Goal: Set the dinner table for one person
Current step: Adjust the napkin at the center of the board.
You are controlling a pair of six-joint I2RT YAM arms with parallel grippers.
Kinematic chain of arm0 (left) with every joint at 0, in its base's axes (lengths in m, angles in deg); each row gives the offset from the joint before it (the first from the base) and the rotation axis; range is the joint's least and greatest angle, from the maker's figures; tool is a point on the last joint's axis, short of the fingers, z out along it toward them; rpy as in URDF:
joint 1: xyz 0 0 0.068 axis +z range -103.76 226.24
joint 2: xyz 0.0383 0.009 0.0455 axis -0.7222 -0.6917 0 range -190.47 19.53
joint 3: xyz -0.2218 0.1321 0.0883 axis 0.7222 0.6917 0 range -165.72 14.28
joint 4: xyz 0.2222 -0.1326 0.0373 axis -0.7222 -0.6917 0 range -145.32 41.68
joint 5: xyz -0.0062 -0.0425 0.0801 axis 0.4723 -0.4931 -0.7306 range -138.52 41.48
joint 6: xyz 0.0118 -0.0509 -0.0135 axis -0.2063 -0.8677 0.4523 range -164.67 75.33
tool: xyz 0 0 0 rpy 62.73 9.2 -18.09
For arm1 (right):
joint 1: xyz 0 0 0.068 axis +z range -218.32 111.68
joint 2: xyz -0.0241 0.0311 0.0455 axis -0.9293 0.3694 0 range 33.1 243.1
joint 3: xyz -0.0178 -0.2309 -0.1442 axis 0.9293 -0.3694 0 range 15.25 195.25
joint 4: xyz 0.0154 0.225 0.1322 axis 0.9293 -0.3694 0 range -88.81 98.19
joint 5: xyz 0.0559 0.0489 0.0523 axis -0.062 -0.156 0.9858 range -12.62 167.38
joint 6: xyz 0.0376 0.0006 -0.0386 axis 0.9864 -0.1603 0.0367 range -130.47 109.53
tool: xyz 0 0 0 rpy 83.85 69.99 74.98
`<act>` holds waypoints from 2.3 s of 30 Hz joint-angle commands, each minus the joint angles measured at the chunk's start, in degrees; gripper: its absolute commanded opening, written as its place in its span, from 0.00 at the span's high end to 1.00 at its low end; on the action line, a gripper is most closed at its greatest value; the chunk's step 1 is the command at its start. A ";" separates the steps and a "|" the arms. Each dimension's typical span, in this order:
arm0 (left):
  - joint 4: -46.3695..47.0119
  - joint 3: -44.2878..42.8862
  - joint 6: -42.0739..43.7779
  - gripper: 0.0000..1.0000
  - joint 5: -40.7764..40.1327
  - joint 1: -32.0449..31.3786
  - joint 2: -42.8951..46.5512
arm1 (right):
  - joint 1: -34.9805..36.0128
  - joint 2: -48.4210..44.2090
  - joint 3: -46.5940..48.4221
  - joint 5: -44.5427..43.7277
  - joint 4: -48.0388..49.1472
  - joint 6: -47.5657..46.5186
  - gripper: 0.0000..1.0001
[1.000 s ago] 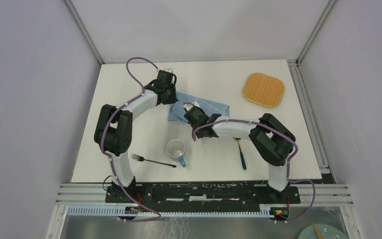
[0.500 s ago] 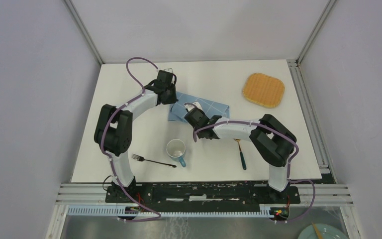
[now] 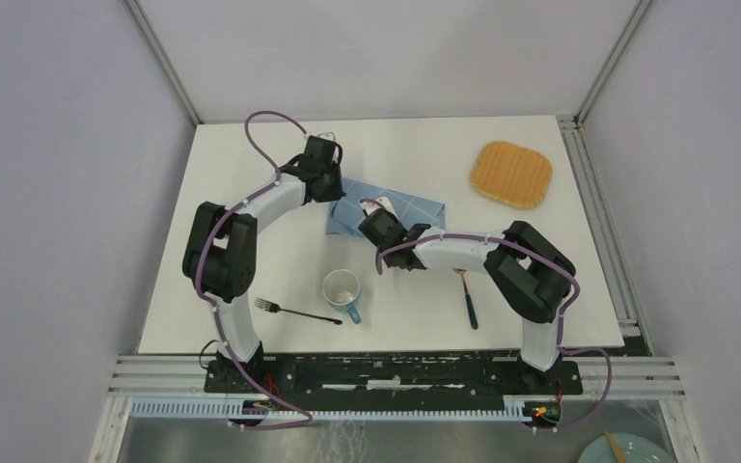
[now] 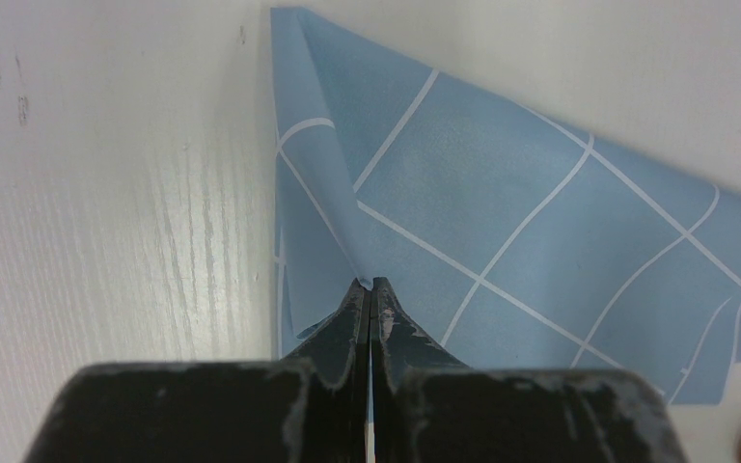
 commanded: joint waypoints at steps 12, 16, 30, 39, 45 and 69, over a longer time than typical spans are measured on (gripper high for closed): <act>0.47 -1.92 0.19 0.98 1.23 0.22 0.50 | -1.58 -4.94 -3.58 0.92 -4.94 3.69 0.66; 0.56 -2.07 0.06 0.98 1.58 0.24 0.20 | -1.58 -8.90 -5.44 0.97 -4.82 4.69 0.65; 0.86 -1.31 -0.05 0.98 1.61 0.29 0.24 | -4.69 -23.84 -11.50 11.46 -1.81 16.59 0.56; 1.86 0.23 -0.51 0.98 2.30 0.19 0.32 | -8.71 -29.20 -25.55 22.98 18.67 31.61 0.53; 1.61 0.75 0.07 0.98 2.04 0.27 1.12 | -9.04 -25.17 -30.71 27.23 34.38 39.18 0.53; 0.91 0.06 0.69 0.98 2.12 0.55 0.88 | -9.93 -26.93 -41.89 19.75 41.05 45.11 0.51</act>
